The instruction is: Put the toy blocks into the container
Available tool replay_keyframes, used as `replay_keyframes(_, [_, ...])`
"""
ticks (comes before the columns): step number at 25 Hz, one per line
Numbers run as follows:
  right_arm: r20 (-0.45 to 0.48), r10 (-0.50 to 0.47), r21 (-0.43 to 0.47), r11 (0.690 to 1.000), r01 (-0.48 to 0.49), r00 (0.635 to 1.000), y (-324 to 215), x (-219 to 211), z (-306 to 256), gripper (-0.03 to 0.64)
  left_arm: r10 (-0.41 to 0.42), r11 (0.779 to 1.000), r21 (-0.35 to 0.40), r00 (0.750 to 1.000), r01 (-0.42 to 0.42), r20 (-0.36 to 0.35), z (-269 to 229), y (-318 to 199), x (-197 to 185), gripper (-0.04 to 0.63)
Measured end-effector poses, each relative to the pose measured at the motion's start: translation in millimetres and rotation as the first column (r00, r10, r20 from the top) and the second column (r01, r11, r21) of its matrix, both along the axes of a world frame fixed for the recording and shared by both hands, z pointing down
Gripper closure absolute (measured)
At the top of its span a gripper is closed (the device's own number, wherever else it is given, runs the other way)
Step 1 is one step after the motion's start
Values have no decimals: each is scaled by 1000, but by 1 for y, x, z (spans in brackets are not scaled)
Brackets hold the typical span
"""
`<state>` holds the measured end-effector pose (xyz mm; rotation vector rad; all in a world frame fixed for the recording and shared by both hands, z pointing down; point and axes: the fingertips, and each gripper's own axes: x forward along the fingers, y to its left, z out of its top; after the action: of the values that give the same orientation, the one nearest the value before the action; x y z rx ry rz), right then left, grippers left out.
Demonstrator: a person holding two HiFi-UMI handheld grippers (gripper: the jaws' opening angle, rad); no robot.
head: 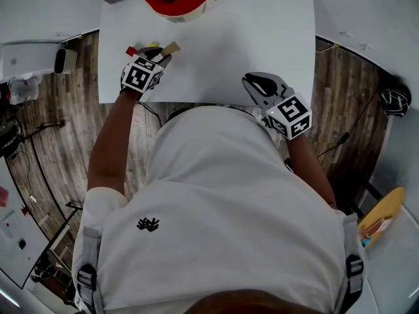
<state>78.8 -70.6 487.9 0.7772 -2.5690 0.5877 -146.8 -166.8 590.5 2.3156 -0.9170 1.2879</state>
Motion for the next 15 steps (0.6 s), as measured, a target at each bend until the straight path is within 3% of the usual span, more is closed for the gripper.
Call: replay_keyframes(15, [55,7,3,1000,-7,998,-9,8,10,580,-48,988,139,992,64,-120,-120,-63,12,453])
